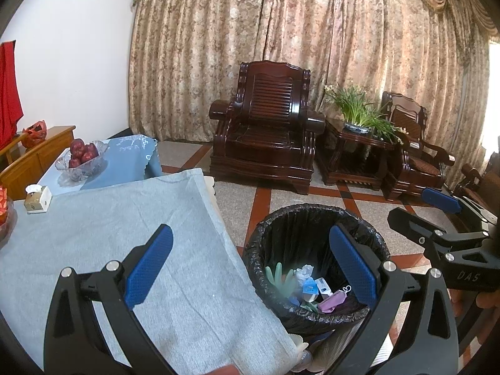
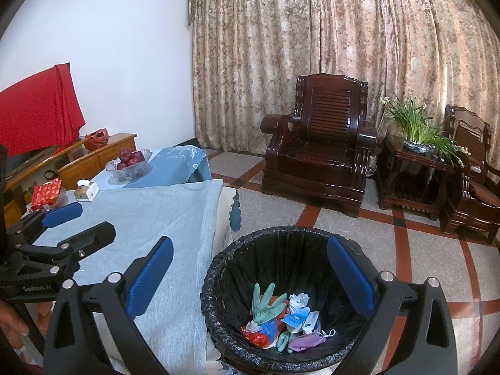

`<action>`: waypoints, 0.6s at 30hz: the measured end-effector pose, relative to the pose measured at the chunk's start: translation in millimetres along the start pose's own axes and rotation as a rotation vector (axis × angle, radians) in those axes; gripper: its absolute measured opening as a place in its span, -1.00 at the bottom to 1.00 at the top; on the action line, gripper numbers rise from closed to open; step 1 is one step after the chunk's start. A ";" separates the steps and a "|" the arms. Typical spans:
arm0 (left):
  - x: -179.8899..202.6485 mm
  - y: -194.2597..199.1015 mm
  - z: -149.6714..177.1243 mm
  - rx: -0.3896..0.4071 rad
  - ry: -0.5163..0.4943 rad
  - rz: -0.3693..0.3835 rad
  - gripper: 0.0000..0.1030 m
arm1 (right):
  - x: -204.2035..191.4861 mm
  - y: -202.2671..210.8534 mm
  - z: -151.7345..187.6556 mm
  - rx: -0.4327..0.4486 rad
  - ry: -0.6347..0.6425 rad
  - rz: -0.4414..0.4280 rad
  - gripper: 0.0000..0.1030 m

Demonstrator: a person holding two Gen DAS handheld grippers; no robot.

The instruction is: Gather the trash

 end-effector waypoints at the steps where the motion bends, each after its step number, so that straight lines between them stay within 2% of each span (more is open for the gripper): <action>1: 0.3 -0.4 -0.4 0.001 0.000 -0.001 0.89 | -0.5 0.2 0.2 -0.001 0.000 0.000 0.88; 18: -4.6 2.4 4.0 -0.007 0.006 -0.001 0.89 | -1.0 0.9 0.5 -0.003 -0.001 -0.001 0.88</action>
Point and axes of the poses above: each gripper's, at about its wrist camera, not at the fingertips, and y roughly against the way its jaws point, x to its right, z to its underside, the point moved 8 cm from there along -y, roughly the way its jaws point, and after that the axes turned 15 degrees about z, right-handed, at the moved point
